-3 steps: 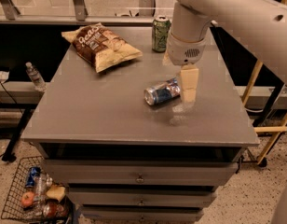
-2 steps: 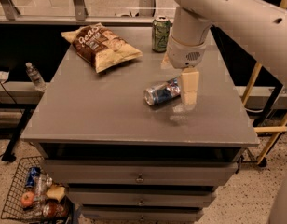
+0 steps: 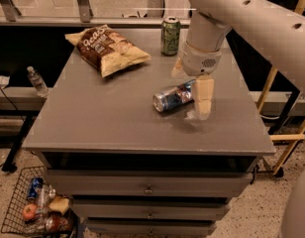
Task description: Place redbull can upright
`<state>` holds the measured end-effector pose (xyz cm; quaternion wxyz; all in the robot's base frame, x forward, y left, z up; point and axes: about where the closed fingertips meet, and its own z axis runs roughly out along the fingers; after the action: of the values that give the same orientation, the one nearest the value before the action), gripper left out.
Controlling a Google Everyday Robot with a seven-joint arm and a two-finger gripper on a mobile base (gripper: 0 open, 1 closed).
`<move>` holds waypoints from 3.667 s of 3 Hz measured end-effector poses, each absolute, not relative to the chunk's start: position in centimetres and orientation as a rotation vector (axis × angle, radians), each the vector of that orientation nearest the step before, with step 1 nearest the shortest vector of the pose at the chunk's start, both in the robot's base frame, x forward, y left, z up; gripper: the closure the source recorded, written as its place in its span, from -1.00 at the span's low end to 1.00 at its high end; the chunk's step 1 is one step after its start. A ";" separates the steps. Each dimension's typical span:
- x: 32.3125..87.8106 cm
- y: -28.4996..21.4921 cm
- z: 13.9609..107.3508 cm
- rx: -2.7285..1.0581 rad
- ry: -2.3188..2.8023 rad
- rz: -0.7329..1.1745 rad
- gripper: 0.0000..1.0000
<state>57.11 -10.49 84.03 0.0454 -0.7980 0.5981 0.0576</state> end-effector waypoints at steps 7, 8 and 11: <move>55.1 -9.2 91.3 -2.332 1.566 0.028 1.00; 55.5 -9.0 91.5 -2.424 1.434 -0.093 1.00; 57.6 -7.6 93.8 -2.642 0.768 -0.506 1.00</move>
Offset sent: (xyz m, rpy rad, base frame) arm -0.0138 -0.0125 -0.0042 0.0088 0.0521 0.0270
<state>57.60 -7.58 93.79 0.1710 -0.9305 0.2705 -0.1783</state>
